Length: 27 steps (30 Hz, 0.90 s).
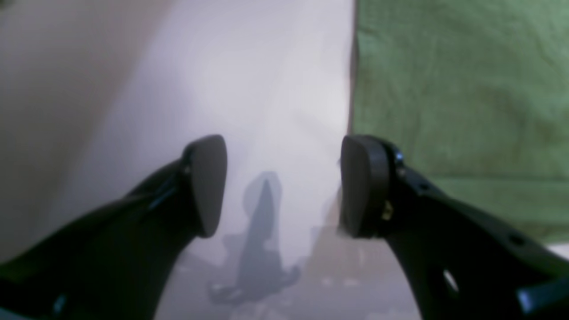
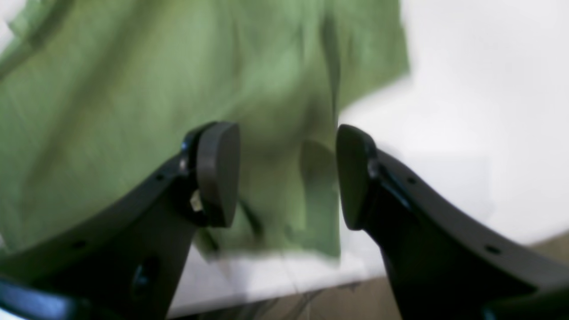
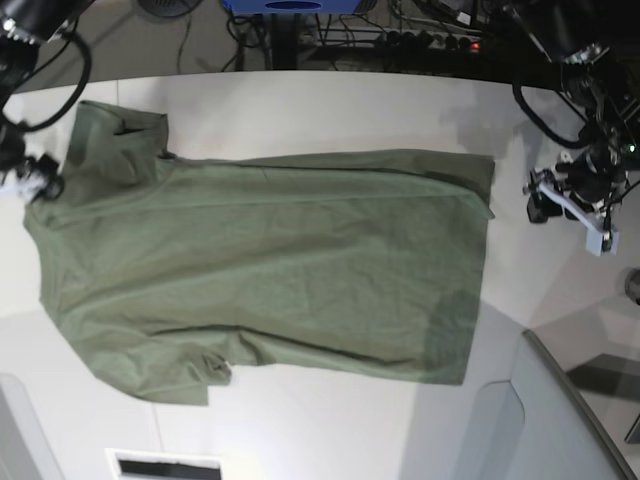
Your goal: Layout the t-shirt on the table in an organized manner, then fold the t-shirt properly
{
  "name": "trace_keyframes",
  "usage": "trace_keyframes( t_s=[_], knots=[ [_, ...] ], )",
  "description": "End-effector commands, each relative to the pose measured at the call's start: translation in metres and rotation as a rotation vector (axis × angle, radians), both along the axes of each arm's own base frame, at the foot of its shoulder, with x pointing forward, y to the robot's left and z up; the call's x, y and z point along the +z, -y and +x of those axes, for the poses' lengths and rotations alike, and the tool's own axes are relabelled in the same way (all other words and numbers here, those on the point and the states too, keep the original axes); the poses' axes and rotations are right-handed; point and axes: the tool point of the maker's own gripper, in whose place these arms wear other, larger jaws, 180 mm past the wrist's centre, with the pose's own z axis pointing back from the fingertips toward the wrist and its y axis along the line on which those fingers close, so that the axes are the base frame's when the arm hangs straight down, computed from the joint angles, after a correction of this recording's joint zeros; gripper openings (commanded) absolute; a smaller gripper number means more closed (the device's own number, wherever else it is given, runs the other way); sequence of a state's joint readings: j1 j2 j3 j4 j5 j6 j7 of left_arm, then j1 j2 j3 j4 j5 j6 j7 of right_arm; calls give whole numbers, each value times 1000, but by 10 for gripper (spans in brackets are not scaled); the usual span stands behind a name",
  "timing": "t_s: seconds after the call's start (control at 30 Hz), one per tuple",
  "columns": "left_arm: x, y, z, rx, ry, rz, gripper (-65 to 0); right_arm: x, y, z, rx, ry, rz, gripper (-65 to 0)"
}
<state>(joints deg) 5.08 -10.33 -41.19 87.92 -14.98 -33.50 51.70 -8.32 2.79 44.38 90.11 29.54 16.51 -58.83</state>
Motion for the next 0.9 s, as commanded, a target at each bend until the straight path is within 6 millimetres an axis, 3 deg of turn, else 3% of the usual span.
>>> trace_keyframes(
  t_s=[0.0,0.07,0.27,0.43,0.67,0.73,0.83,0.87],
  knots=[
    [12,0,2,-50,33,30,-257,7,5,2,4,22,-23,-321],
    [11,7,-10,-126,14,49,-258,-2,-1,-11,7,-10,-10,-321],
    [0,7,-35,-131,-43,56,-258,-20,-4,-34,-1,-74,14,-321],
    [-2,7,-38,-130,-52,53,-258,-44,-12,-51,-17,-141,76,-324],
    [-2,7,-37,-130,-48,52,-260,-57,-22,-59,-22,-171,120,-342],
    [-2,7,-37,-129,-50,52,-260,-56,-22,-57,-21,-166,122,-428],
    [-2,7,-37,-129,-50,52,-260,-54,-23,-52,-17,-160,125,-627],
    [-2,7,-36,-129,-48,52,-260,-52,-23,-47,-16,-150,124,-650]
  ],
)
